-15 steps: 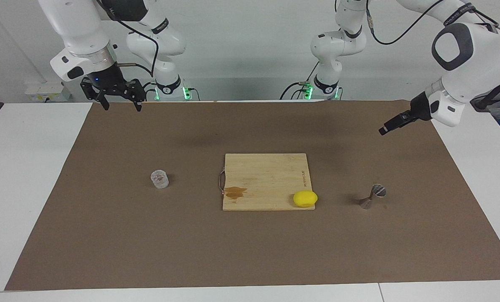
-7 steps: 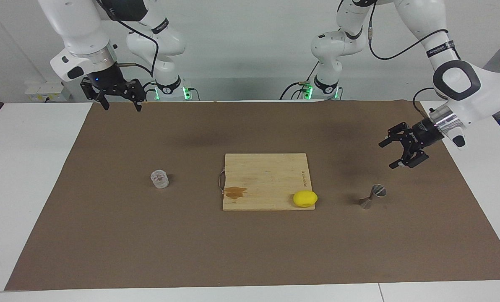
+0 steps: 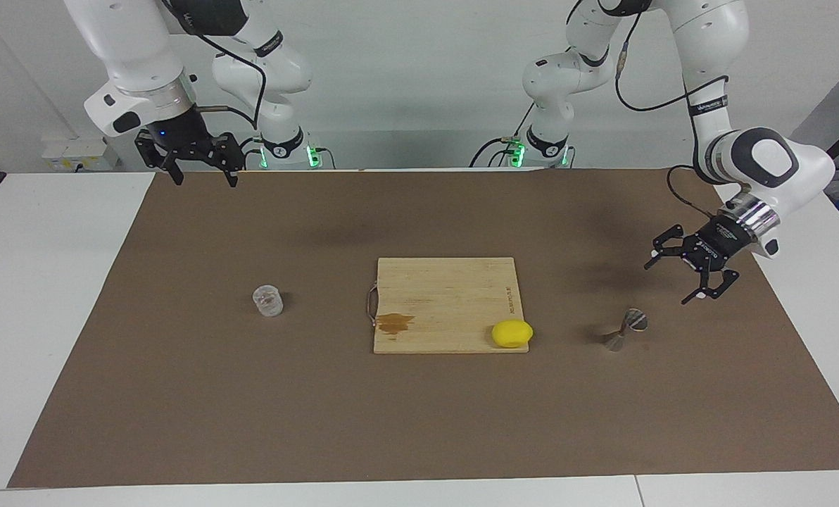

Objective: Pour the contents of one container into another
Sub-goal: 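Reach the left gripper to the metal jigger cup and grasp it, then lift the metal cup with the left gripper and carry it over the board, then lower the metal cup onto the board and open the left gripper, then retract the left gripper while the right gripper reaches the glass cup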

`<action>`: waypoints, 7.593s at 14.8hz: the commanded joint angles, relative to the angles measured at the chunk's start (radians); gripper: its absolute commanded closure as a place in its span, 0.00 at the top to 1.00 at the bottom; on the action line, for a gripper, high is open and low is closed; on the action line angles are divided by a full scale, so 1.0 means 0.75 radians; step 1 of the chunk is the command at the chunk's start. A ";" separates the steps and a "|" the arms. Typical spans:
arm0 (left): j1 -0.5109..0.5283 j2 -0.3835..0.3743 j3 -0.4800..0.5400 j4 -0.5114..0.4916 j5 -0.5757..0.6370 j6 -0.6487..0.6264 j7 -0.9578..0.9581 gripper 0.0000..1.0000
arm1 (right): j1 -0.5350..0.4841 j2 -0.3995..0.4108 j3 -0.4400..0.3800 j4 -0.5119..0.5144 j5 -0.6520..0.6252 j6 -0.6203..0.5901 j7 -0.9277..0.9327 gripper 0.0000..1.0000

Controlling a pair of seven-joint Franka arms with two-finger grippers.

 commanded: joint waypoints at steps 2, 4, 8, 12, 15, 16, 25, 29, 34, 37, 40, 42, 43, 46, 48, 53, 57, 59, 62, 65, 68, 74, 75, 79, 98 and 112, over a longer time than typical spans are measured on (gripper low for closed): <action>-0.045 0.037 -0.015 -0.028 -0.195 0.078 -0.037 1.00 | -0.012 -0.020 0.005 -0.021 0.020 0.009 0.005 0.99; -0.083 0.060 -0.022 -0.026 -0.255 0.151 -0.037 1.00 | -0.012 -0.020 0.005 -0.021 0.020 0.013 0.005 0.99; -0.123 0.093 -0.022 -0.028 -0.318 0.199 -0.031 1.00 | -0.012 -0.020 0.005 -0.023 0.020 0.011 0.005 0.99; -0.150 0.103 -0.022 -0.026 -0.365 0.254 -0.029 0.99 | -0.012 -0.022 0.005 -0.023 0.020 0.011 0.005 0.99; -0.166 0.117 -0.022 -0.028 -0.378 0.274 -0.029 0.93 | -0.012 -0.022 0.005 -0.023 0.020 0.011 0.005 0.99; -0.169 0.117 -0.022 -0.028 -0.378 0.274 -0.027 0.90 | -0.012 -0.022 0.005 -0.023 0.020 0.011 0.005 0.99; -0.152 0.113 -0.022 -0.040 -0.378 0.276 -0.031 0.46 | -0.012 -0.024 0.005 -0.025 0.020 0.013 0.003 0.99; -0.154 0.115 -0.022 -0.024 -0.372 0.274 -0.026 0.00 | -0.012 -0.024 0.005 -0.027 0.020 0.013 0.003 0.99; -0.166 0.101 -0.072 0.101 -0.361 0.074 -0.039 0.00 | -0.014 -0.028 0.005 -0.034 0.020 0.013 -0.001 0.99; -0.171 0.038 -0.197 0.136 -0.366 0.074 -0.077 0.00 | -0.014 -0.030 0.005 -0.034 0.020 0.013 -0.003 1.00; -0.244 -0.012 -0.326 0.136 -0.374 0.133 -0.204 0.00 | -0.014 -0.030 0.005 -0.034 0.020 0.013 -0.003 1.00; -0.385 -0.014 -0.332 0.134 -0.386 0.276 -0.208 0.00 | -0.014 -0.030 0.005 -0.034 0.020 0.009 -0.005 1.00; -0.448 -0.008 -0.332 0.134 -0.418 0.339 -0.215 0.00 | -0.014 -0.028 0.005 -0.032 0.020 0.007 -0.007 1.00; -0.630 0.009 -0.330 0.128 -0.545 0.552 -0.200 0.00 | -0.014 -0.030 0.005 -0.032 0.020 -0.005 -0.013 1.00; -0.749 0.029 -0.330 0.115 -0.588 0.707 -0.200 0.00 | -0.014 -0.030 0.005 -0.032 0.020 -0.005 -0.011 1.00; -0.894 0.143 -0.326 0.185 -0.631 0.828 -0.192 0.00 | -0.014 -0.030 0.003 -0.032 0.020 -0.001 0.003 1.00; -0.944 0.193 -0.326 0.207 -0.633 0.896 -0.192 0.00 | -0.016 -0.030 0.003 -0.032 0.020 -0.001 -0.001 1.00; -0.960 0.197 -0.324 0.203 -0.631 0.896 -0.192 0.00 | -0.016 -0.030 0.003 -0.032 0.020 0.003 0.001 1.00; -0.982 0.201 -0.324 0.197 -0.631 0.929 -0.196 0.00 | -0.016 -0.030 0.003 -0.032 0.020 0.005 0.001 1.00; -0.991 0.219 -0.322 0.199 -0.631 0.943 -0.192 0.00 | -0.014 -0.030 0.003 -0.032 0.020 0.011 0.005 1.00; -0.993 0.232 -0.322 0.203 -0.631 0.951 -0.196 0.00 | -0.014 -0.030 0.003 -0.032 0.020 0.019 0.009 1.00; -0.979 0.232 -0.324 0.199 -0.629 0.951 -0.200 1.00 | -0.014 -0.028 0.003 -0.032 0.020 0.040 0.216 1.00; -0.978 0.228 -0.324 0.199 -0.623 0.951 -0.200 1.00 | -0.014 -0.028 0.003 -0.032 0.020 0.040 0.222 1.00; -0.966 0.142 -0.326 0.173 -0.576 0.941 -0.206 1.00 | -0.014 -0.032 0.001 -0.042 0.018 0.038 0.245 1.00; -0.455 -0.277 -0.314 0.148 1.421 0.369 -0.221 1.00 | -0.196 0.313 0.003 -0.042 0.351 0.381 1.124 1.00; -0.314 -0.255 -0.281 0.547 1.649 -0.637 1.422 1.00 | -0.329 0.670 0.005 -0.119 0.816 0.539 1.139 1.00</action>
